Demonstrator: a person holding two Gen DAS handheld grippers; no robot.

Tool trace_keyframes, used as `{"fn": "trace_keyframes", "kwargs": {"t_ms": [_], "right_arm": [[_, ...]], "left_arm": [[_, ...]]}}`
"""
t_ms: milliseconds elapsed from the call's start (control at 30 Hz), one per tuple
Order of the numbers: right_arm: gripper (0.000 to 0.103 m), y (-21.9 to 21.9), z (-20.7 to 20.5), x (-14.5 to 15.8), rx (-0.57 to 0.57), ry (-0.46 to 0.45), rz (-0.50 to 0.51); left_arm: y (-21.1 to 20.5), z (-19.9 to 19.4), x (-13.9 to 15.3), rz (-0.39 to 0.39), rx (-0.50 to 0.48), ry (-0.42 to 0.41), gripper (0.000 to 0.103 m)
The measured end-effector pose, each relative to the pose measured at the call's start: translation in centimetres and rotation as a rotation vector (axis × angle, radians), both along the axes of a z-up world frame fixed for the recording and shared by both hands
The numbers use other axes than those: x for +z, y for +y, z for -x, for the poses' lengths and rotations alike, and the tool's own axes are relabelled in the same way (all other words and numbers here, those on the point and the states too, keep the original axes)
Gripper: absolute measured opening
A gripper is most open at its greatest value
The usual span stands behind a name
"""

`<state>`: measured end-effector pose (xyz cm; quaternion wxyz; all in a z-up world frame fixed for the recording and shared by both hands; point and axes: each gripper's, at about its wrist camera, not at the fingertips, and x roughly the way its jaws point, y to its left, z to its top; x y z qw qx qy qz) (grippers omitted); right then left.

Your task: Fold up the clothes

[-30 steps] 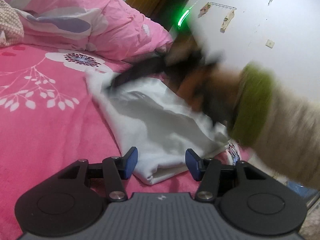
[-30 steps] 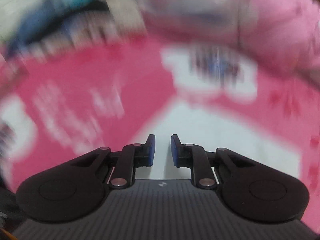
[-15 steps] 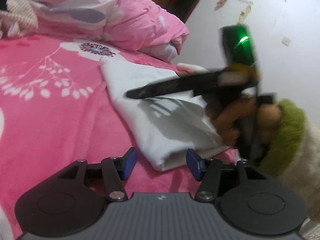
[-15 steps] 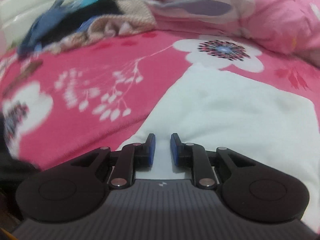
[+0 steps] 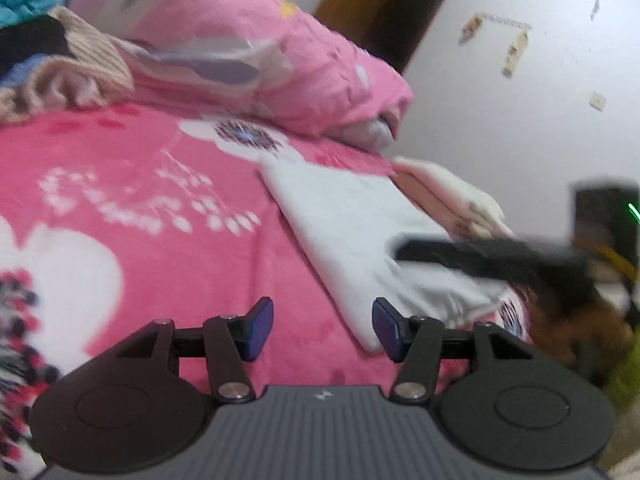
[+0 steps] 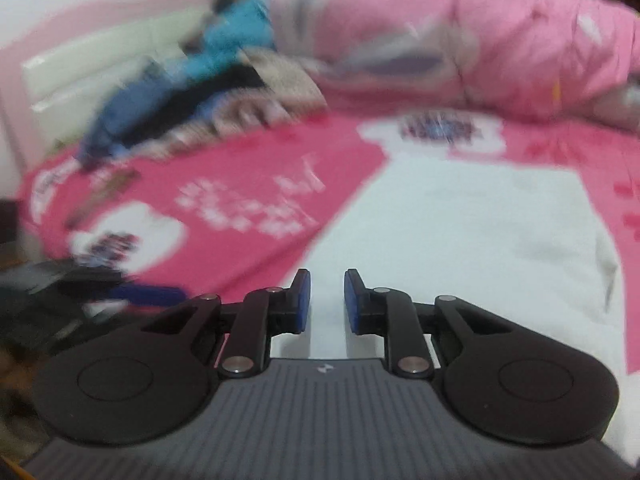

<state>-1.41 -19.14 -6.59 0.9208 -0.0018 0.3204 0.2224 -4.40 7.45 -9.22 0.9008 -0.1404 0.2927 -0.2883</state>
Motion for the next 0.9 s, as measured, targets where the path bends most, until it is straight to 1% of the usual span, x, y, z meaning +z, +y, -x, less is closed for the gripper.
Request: {"fn": "trace_keyframes", "kwargs": {"t_ms": [67, 100, 133, 167, 200, 267, 333, 400, 467, 533, 600, 667, 733, 867, 900], "right_arm": [[0.015, -0.1, 1.5, -1.5, -0.008, 0.031, 0.022], [0.015, -0.2, 2.1, -2.6, -0.021, 0.028, 0.020], [0.015, -0.6, 2.5, -3.6, -0.044, 0.007, -0.017], [0.015, -1.1, 2.7, -3.6, -0.063, 0.007, -0.066], [0.015, -1.6, 2.9, -2.9, -0.078, 0.011, -0.099], [0.017, -2.8, 3.9, -1.3, -0.108, -0.016, -0.156], [0.018, -5.1, 5.2, 0.1, -0.150, -0.072, -0.208], [0.019, -8.3, 6.1, 1.0, -0.233, -0.122, -0.268], [0.020, -11.3, 6.5, 1.1, -0.345, -0.150, -0.294], [0.021, -13.1, 6.4, 0.4, -0.418, -0.150, -0.271], [0.021, -13.7, 5.8, -0.1, -0.426, -0.161, -0.262], [0.022, -13.8, 4.8, -0.5, -0.410, -0.174, -0.274], [0.028, -14.4, 3.8, -1.0, -0.395, -0.179, -0.280], [0.029, -15.1, 2.2, -2.4, -0.376, -0.125, -0.244], [0.025, -15.0, 2.0, -2.9, -0.367, -0.114, -0.240]], "left_arm": [[-0.2, -0.8, 0.5, -0.001, 0.001, -0.007, 0.056], [-0.8, -1.4, 0.8, -0.010, -0.009, -0.009, 0.056], [-1.5, -1.9, 1.1, -0.025, -0.022, -0.011, 0.056], [-2.2, -2.3, 1.4, -0.040, -0.037, -0.023, 0.056], [-3.0, -2.6, 1.7, -0.055, -0.055, -0.042, 0.058], [-4.8, -3.0, 2.2, -0.085, -0.090, -0.086, 0.061], [-6.5, -3.3, 2.1, -0.110, -0.115, -0.106, 0.064], [-8.2, -3.6, 1.8, -0.135, -0.139, -0.120, 0.064], [-9.8, -3.9, 1.3, -0.160, -0.161, -0.124, 0.064], [-10.9, -4.0, 0.5, -0.193, -0.173, -0.110, 0.063], [-11.8, -3.7, -0.1, -0.237, -0.175, -0.126, 0.063], [-12.2, -3.4, -0.2, -0.276, -0.183, -0.152, 0.064], [-12.6, -3.1, -0.4, -0.314, -0.192, -0.177, 0.064], [-13.1, -2.6, -0.6, -0.368, -0.204, -0.212, 0.064], [-13.2, -2.6, -0.6, -0.377, -0.207, -0.217, 0.064]]}}
